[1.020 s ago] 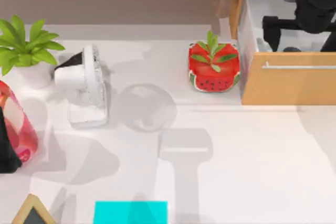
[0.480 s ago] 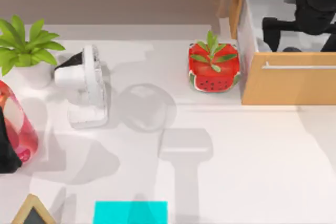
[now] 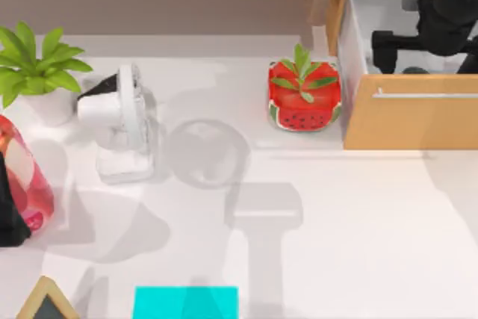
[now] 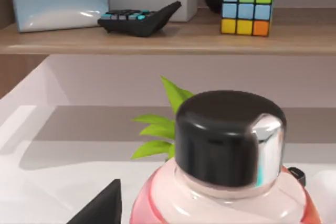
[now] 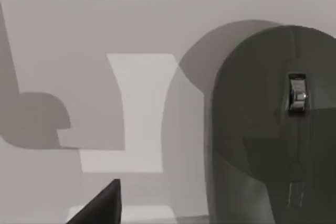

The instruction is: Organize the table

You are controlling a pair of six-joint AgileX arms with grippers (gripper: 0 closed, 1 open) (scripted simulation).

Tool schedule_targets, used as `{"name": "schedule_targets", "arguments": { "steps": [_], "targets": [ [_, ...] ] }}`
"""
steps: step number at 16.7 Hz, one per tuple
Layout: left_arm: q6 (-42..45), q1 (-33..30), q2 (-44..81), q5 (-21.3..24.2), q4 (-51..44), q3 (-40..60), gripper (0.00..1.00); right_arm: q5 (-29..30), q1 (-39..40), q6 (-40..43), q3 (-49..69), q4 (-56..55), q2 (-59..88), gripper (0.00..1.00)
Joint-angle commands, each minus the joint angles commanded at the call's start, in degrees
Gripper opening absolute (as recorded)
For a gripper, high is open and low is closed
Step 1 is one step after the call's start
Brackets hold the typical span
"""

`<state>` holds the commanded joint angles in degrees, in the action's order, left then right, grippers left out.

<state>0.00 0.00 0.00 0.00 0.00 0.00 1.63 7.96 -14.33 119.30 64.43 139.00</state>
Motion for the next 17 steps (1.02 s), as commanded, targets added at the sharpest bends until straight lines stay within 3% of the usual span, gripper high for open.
{"name": "schedule_targets", "arguments": {
  "steps": [8, 17],
  "targets": [
    [0.00, 0.00, 0.00, 0.00, 0.00, 0.00, 1.00, -0.06, -0.12, 0.06, 0.03, -1.56, 1.70, 1.00],
    [0.00, 0.00, 0.00, 0.00, 0.00, 0.00, 1.00, -0.06, -0.12, 0.06, 0.03, -1.56, 1.70, 0.32]
  ]
}}
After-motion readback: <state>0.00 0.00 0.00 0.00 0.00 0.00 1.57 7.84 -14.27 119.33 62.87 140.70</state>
